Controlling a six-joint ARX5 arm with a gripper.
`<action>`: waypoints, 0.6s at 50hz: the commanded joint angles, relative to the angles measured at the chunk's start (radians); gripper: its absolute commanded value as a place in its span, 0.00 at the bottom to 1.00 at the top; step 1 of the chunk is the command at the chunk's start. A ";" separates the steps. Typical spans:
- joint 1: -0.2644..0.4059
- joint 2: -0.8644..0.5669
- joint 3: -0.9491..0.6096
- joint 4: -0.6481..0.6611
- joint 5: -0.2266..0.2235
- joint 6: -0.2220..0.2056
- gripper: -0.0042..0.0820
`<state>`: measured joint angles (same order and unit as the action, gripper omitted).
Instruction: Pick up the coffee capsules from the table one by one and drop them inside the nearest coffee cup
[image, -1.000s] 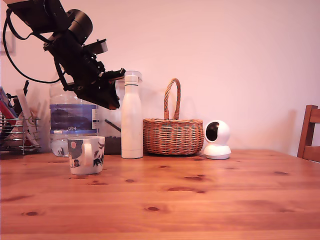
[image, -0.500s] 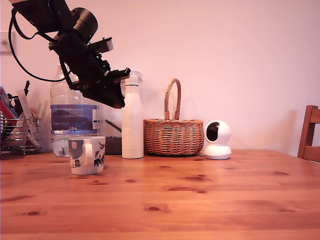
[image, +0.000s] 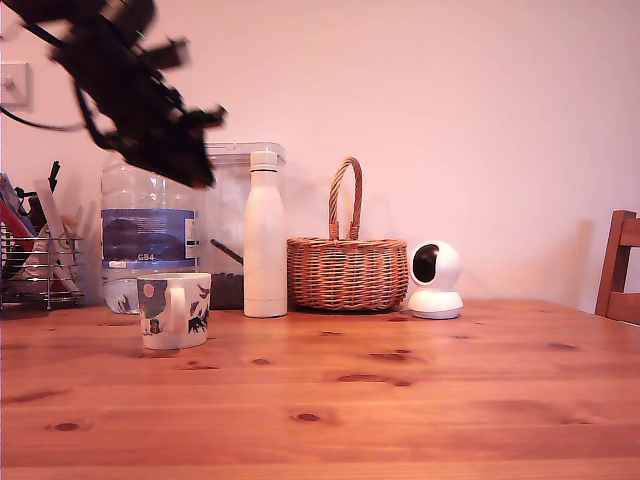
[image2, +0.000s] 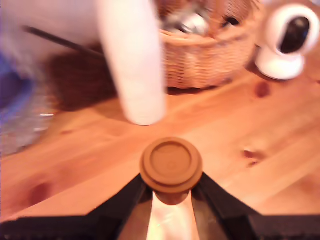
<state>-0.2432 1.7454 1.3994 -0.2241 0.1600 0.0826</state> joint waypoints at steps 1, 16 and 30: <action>0.014 -0.021 -0.065 0.020 -0.005 0.005 0.22; 0.043 -0.128 -0.253 0.075 -0.011 0.005 0.22; 0.038 -0.136 -0.268 0.068 -0.011 0.005 0.22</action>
<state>-0.2001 1.6291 1.1408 -0.1608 0.1509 0.0826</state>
